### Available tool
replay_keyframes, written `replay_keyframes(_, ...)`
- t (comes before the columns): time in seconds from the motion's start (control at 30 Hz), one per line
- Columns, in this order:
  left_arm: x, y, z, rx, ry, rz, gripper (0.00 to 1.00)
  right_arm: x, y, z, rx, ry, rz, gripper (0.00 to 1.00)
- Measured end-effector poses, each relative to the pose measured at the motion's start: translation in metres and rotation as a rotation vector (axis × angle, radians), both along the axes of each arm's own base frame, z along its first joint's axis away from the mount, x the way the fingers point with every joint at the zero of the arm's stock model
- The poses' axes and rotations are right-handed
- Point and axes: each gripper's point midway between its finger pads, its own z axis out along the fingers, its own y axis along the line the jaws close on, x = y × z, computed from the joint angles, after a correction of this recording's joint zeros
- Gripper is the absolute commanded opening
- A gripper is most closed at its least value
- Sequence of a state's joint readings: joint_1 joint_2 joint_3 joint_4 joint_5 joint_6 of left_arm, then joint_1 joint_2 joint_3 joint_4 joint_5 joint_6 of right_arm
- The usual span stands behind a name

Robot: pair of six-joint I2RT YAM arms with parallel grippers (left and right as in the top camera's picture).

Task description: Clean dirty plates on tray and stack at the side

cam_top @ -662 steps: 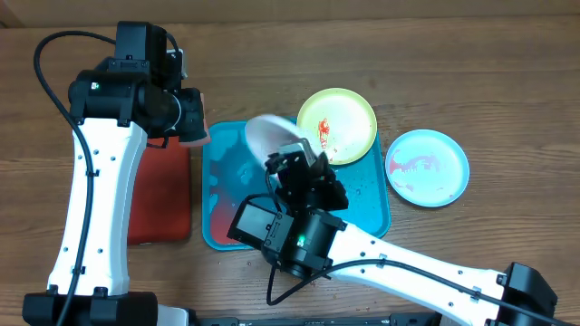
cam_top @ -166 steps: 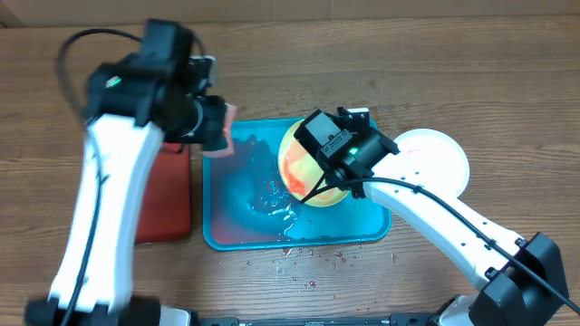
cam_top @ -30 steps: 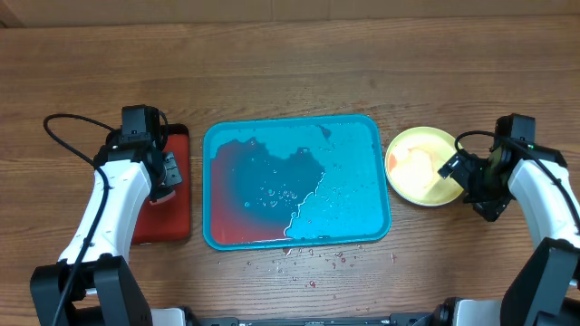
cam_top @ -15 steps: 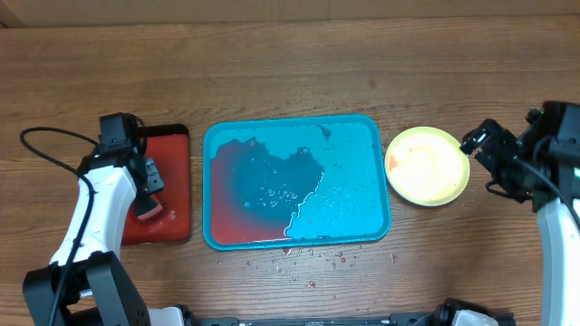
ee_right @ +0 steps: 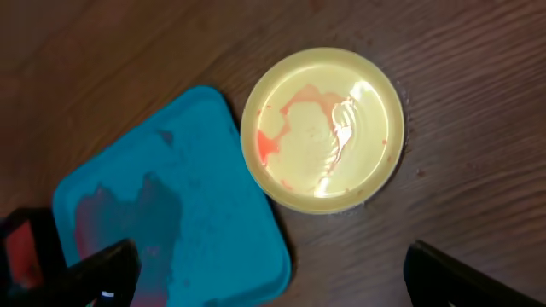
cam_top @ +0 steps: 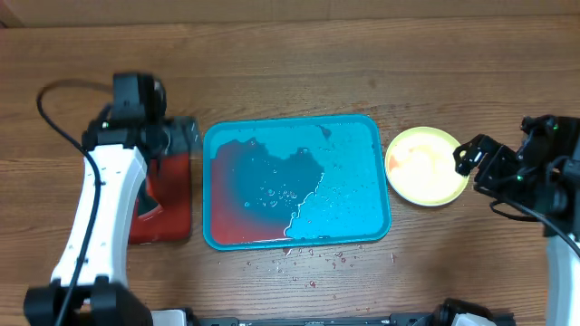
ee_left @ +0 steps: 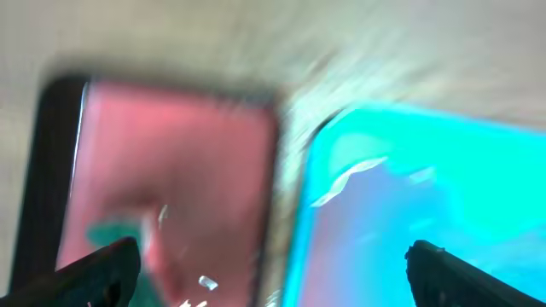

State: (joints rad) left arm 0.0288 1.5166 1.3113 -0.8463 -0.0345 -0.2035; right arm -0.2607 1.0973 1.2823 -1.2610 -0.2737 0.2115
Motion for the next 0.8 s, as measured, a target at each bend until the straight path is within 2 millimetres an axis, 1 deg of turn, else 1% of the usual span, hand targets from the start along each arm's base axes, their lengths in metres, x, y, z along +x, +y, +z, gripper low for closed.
replay_keyframes(0.07,0.013,-0.015,0.036,-0.008,-0.106,-0.041,1.0,-0.006,0.006,0.03,-0.012,-0.042,0.031,1.0)
replay_keyframes(0.1,0.019,-0.021,0.05,-0.012,-0.154,-0.056,1.0,-0.01,0.007,0.045,-0.02,-0.063,0.039,1.0)
replay_keyframes(0.17,0.028,-0.028,0.07,-0.017,-0.23,-0.074,1.0,-0.018,0.01,0.079,-0.036,-0.122,0.046,1.0)
replay_keyframes(0.23,0.03,-0.03,0.075,-0.02,-0.252,-0.08,1.0,-0.028,0.014,0.112,-0.051,-0.195,0.049,1.0)
replay_keyframes(0.37,0.03,-0.031,0.073,-0.02,-0.244,-0.081,1.0,-0.047,0.019,0.159,-0.073,-0.324,0.041,1.0)
replay_keyframes(0.4,0.03,-0.031,0.073,-0.02,-0.244,-0.081,1.0,-0.05,0.021,0.167,-0.078,-0.352,0.041,1.0)
replay_keyframes(0.47,0.03,-0.031,0.073,-0.02,-0.244,-0.081,1.0,-0.055,0.022,0.177,-0.082,-0.386,0.039,1.0)
replay_keyframes(0.53,0.03,-0.031,0.073,-0.02,-0.244,-0.081,1.0,-0.057,0.022,0.177,-0.079,-0.382,0.036,1.0)
replay_keyframes(0.67,0.03,-0.031,0.073,-0.02,-0.244,-0.081,1.0,-0.062,0.023,0.161,-0.054,-0.296,0.031,1.0)
replay_keyframes(0.8,0.03,-0.031,0.073,-0.02,-0.244,-0.081,1.0,-0.061,0.02,0.155,-0.065,-0.269,0.017,1.0)
